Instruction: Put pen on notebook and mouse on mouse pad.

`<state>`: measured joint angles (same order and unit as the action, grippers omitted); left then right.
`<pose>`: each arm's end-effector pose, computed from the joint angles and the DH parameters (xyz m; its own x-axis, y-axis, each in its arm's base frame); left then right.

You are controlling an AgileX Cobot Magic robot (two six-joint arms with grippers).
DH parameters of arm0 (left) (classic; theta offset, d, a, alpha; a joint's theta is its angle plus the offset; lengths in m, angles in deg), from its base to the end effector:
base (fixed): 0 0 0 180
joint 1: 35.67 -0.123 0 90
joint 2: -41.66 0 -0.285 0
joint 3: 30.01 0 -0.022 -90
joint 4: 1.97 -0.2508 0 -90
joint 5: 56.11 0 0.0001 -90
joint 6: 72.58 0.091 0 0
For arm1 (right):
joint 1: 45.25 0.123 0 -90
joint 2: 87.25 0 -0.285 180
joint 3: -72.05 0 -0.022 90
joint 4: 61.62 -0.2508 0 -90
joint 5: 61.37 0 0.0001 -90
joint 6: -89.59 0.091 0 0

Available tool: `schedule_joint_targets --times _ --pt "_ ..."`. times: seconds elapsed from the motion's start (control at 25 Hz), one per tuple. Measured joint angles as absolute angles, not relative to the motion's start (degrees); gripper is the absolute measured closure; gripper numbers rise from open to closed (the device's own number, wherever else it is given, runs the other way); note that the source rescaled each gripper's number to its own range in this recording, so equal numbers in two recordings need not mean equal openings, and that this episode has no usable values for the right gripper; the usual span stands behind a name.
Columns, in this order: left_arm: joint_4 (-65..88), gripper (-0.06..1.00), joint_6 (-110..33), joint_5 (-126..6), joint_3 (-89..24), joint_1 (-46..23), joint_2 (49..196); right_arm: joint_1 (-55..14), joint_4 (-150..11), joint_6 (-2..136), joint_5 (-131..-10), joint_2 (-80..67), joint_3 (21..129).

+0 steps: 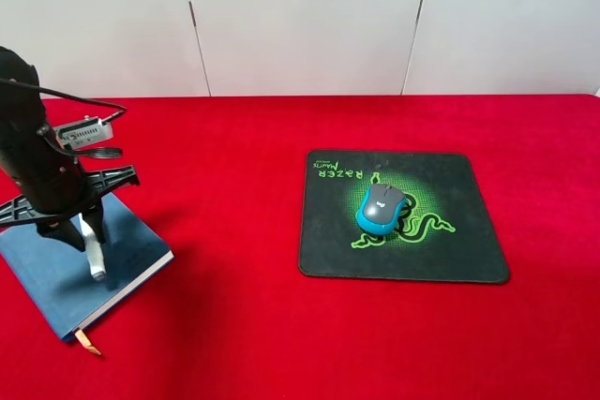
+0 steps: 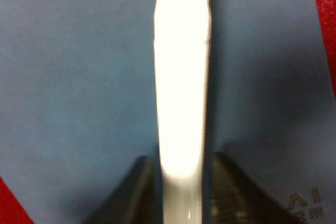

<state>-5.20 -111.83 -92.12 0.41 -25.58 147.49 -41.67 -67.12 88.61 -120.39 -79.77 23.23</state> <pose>0.2755 -0.0460 0.1411 -0.8846 -0.4484 -0.1283 -0.4451 0.8938 -0.0545 -0.0046 0.0072 0.2788 -0.4292 0.0055 -0.9032 -0.1226 0.9904 0.0643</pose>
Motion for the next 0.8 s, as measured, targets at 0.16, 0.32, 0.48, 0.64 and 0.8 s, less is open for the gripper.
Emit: schedule_joint_targets --times 0.16,0.32,0.48,0.64,0.8 --pt "-6.4 0.19 -112.0 -93.0 0.4 -25.6 147.5 -41.7 -67.1 88.6 -120.4 -79.8 23.2" --pt "-6.8 -0.02 -112.0 -93.0 0.4 -25.6 147.5 -41.7 -67.1 88.6 -120.4 -79.8 23.2" --pt "-6.8 -0.05 -111.6 -93.0 0.4 -25.6 147.1 -41.7 -67.2 88.6 -120.4 -79.8 23.2" --pt "-6.9 -0.05 -110.4 -93.8 0.4 -25.6 143.5 -41.7 -67.2 88.6 -120.4 -79.8 23.2" --pt "-6.9 -0.05 -107.9 -97.1 0.4 -25.6 136.6 -41.7 -67.2 88.6 -120.4 -79.8 23.2"
